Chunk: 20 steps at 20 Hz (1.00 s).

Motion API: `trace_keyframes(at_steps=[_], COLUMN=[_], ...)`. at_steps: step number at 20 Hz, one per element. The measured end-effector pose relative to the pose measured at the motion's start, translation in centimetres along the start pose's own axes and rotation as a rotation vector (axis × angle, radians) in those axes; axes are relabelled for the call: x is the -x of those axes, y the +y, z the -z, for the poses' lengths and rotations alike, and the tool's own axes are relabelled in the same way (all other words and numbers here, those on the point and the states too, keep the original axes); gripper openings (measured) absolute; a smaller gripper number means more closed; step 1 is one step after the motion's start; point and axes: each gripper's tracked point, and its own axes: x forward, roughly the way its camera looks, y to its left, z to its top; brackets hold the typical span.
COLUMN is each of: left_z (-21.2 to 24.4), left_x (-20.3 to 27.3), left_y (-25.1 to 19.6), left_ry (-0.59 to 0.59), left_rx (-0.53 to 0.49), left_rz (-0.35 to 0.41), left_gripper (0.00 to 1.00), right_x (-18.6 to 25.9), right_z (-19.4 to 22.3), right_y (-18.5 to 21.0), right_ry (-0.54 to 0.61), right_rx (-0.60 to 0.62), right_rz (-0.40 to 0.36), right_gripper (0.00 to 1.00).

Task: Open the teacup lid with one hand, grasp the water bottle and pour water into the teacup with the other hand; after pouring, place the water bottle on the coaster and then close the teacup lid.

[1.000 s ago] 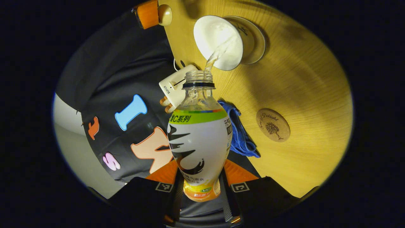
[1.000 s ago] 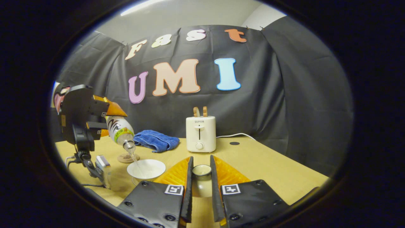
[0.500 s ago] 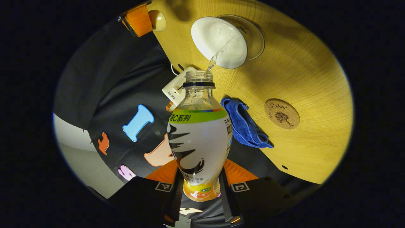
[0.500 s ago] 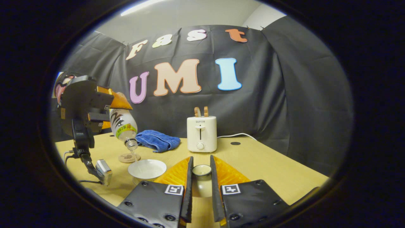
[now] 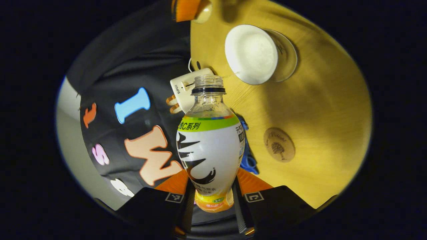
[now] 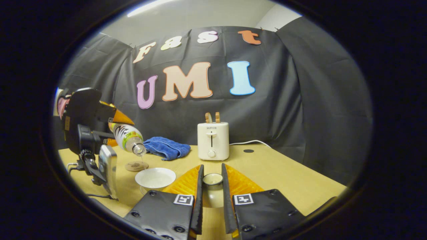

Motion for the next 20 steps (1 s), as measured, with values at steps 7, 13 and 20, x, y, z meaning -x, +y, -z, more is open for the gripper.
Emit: trace_keyframes(at_steps=[7,13,20], left_z=[1.3,1.9,1.5], left_x=[-1.2,-1.3,-4.5], left_y=[-3.7,-2.9,-2.1], left_ry=[-0.041,-0.151,-0.291], left_rx=[0.707,1.401,1.808], left_rz=[0.051,0.029,0.056], left_gripper=[0.47,0.48,0.5], right_x=[0.0,0.0,0.0], right_z=[0.0,0.0,0.0], right_y=[0.0,-0.1,-0.1], right_ry=[0.0,-0.001,-0.001], right_rx=[0.0,0.0,0.0], right_rz=[0.005,0.008,0.01], right_gripper=[0.3,0.3,0.29])
